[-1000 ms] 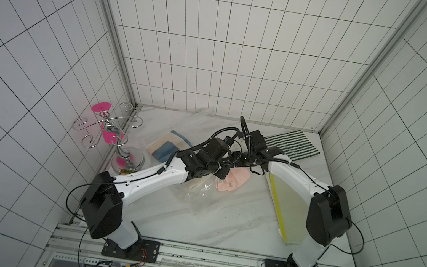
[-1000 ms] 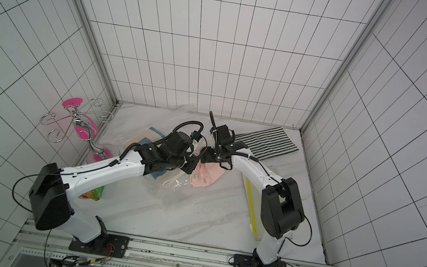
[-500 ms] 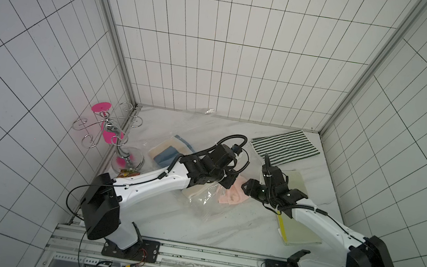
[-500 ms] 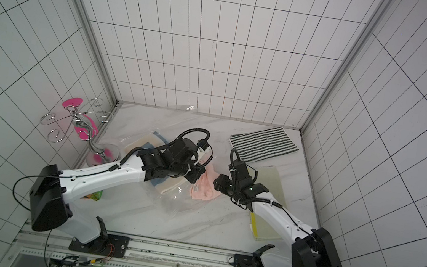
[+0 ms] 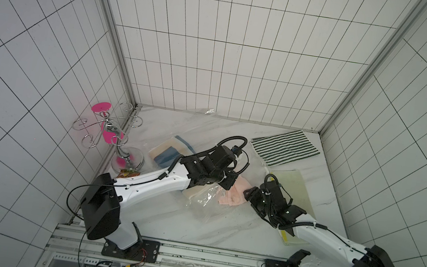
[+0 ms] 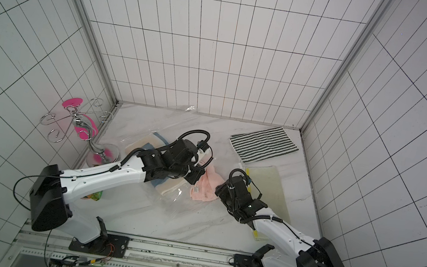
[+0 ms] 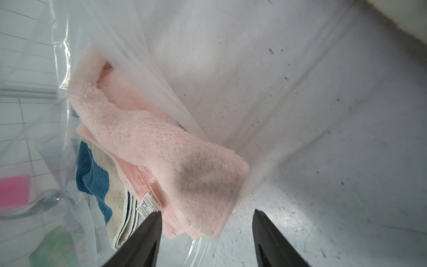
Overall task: Place the folded towel into the vacuum bag
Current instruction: Place the towel in the vacuum bag.
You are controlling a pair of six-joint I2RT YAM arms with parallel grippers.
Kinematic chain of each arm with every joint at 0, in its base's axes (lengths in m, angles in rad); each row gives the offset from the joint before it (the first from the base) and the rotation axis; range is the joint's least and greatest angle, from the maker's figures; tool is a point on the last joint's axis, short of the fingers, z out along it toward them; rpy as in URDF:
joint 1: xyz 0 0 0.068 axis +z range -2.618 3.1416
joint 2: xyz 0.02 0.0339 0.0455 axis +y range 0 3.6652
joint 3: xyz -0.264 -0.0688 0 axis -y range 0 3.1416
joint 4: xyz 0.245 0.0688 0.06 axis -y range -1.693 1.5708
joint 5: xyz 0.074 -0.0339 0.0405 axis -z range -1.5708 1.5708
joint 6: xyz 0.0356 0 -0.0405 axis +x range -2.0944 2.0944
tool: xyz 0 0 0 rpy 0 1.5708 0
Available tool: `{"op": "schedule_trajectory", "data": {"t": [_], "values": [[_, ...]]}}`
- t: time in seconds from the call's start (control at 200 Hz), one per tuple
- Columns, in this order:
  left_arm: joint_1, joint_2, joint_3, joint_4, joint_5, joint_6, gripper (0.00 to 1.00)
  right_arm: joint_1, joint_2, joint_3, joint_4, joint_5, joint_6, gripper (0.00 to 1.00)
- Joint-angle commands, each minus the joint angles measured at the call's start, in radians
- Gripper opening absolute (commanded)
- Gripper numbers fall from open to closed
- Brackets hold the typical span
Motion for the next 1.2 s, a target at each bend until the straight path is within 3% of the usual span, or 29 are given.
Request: {"op": "schedule_trajectory", "data": {"t": [0.0,0.1,0.205,0.31,0.41,0.57,0.84,0.905,1.054,1.194], "values": [[-0.014,-0.004,0.019,0.024,-0.003,-0.003,0.0,0.006,0.066,0.013,0.058,0.041,0.039,0.6],[-0.023,-0.011,0.017,0.016,-0.009,-0.001,0.0,0.008,0.113,0.024,0.108,0.021,0.04,0.53],[-0.023,-0.021,-0.001,0.024,-0.011,-0.006,0.0,0.01,0.134,0.046,0.153,0.017,-0.005,0.36],[-0.024,-0.021,-0.009,0.025,-0.021,-0.012,0.0,0.02,0.148,0.208,-0.06,0.067,-0.158,0.16],[-0.024,-0.029,-0.007,0.024,-0.033,-0.01,0.0,0.047,0.138,0.302,-0.133,0.118,-0.261,0.03],[-0.024,-0.041,-0.007,0.022,-0.03,-0.014,0.0,0.034,0.137,0.391,-0.122,0.1,-0.403,0.0],[-0.025,-0.065,0.0,0.033,-0.019,-0.025,0.0,-0.126,0.314,0.246,-0.008,0.057,-0.312,0.0],[-0.023,-0.064,0.008,0.027,-0.023,-0.02,0.0,-0.13,0.341,0.227,0.022,0.022,-0.312,0.09],[-0.023,-0.076,0.016,0.022,-0.045,-0.014,0.0,-0.112,0.21,0.206,-0.067,0.043,-0.369,0.46],[-0.023,-0.083,0.014,0.044,-0.039,-0.015,0.0,-0.104,0.042,0.242,-0.301,0.108,-0.49,0.62]]}}
